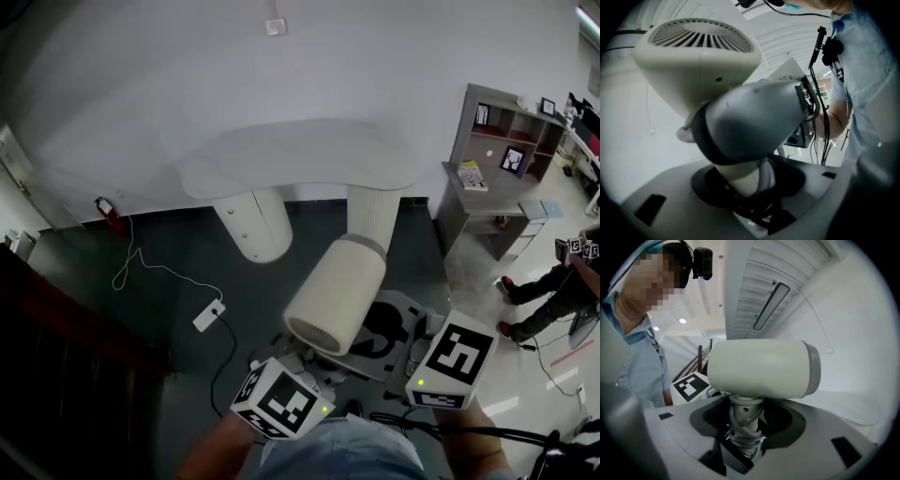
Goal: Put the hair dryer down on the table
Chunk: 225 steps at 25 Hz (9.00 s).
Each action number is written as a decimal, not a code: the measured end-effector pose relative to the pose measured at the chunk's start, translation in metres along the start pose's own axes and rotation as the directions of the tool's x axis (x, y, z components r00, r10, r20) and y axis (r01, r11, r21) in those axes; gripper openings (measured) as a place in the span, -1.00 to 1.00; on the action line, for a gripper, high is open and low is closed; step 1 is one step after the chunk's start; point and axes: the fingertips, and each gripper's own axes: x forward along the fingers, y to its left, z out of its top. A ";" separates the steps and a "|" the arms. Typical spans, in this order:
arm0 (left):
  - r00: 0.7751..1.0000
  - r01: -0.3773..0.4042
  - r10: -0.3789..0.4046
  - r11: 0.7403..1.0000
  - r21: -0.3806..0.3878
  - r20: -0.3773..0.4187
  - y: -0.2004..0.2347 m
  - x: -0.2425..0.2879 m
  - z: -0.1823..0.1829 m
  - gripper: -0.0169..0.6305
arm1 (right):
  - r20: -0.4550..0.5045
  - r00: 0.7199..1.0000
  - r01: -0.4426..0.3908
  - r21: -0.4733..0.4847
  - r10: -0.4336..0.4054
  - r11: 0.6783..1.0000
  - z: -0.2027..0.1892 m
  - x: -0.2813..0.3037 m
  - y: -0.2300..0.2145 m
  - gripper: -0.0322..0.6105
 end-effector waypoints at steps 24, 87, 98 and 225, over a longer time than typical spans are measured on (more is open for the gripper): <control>0.999 0.040 -0.041 0.998 -0.039 -0.023 0.135 0.059 -0.052 -0.30 | -0.022 1.000 0.021 0.081 -0.019 0.997 -0.003 0.078 -0.142 -0.19; 0.994 0.082 -0.081 0.997 0.007 -0.076 0.493 0.342 -0.089 -0.29 | -0.014 0.999 0.046 0.122 -0.044 0.992 0.027 0.153 -0.594 -0.19; 0.990 0.124 -0.128 0.989 -0.082 -0.054 0.598 0.359 -0.156 -0.29 | -0.089 0.995 0.069 0.172 -0.055 0.983 0.010 0.250 -0.686 -0.19; 0.951 0.077 -0.240 0.795 -0.602 -0.195 0.772 0.424 -0.412 0.00 | -0.542 0.832 0.333 0.324 -0.115 0.885 -0.179 0.380 -0.966 -0.20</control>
